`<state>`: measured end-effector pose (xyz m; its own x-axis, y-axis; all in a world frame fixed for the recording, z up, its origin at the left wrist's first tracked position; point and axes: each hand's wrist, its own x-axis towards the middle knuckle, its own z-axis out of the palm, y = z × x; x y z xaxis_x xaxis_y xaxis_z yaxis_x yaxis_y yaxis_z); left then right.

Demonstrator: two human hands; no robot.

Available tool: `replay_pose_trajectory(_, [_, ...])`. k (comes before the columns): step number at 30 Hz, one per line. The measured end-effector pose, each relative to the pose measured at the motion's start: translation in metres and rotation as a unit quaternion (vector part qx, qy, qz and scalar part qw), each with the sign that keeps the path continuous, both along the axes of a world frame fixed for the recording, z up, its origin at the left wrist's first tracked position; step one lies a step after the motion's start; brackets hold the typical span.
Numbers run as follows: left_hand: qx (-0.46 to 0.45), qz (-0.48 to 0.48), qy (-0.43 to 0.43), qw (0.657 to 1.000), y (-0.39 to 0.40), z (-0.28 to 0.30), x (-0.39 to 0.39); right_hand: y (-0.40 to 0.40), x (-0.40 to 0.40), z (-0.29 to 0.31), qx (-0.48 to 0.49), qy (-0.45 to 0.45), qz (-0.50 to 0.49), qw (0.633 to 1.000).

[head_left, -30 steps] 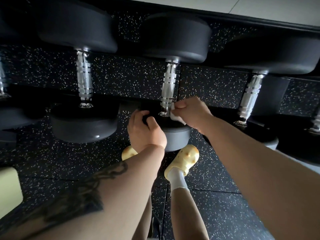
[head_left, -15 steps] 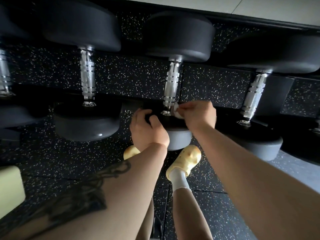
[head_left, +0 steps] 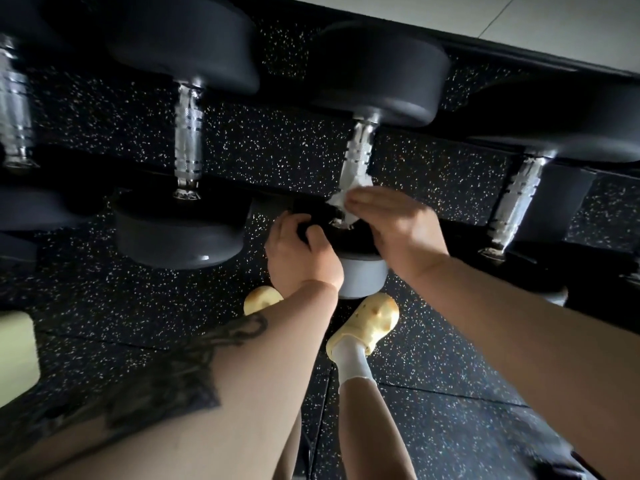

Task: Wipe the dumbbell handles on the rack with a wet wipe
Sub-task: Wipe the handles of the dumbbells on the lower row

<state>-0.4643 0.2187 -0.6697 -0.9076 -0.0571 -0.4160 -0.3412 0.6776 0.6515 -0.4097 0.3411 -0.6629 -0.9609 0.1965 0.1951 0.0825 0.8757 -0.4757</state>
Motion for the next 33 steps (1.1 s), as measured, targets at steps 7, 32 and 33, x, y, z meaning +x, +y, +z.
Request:
replay_pose_trajectory(7, [0.001, 0.012, -0.009, 1.0, 0.001, -0.001, 0.0, 0.008, -0.044, 0.009, 0.008, -0.014, -0.181, 0.983])
replay_pose_trajectory(32, [0.0, 0.028, -0.025, 0.999, 0.001, -0.001, 0.0, 0.032, -0.076, -0.003, -0.621, -0.056, -0.493, 0.607])
replay_pose_trajectory(33, [0.0, 0.028, -0.023, 0.999, 0.001, 0.0, 0.0, 0.034, -0.071, 0.0, -0.587, -0.059, -0.496, 0.637])
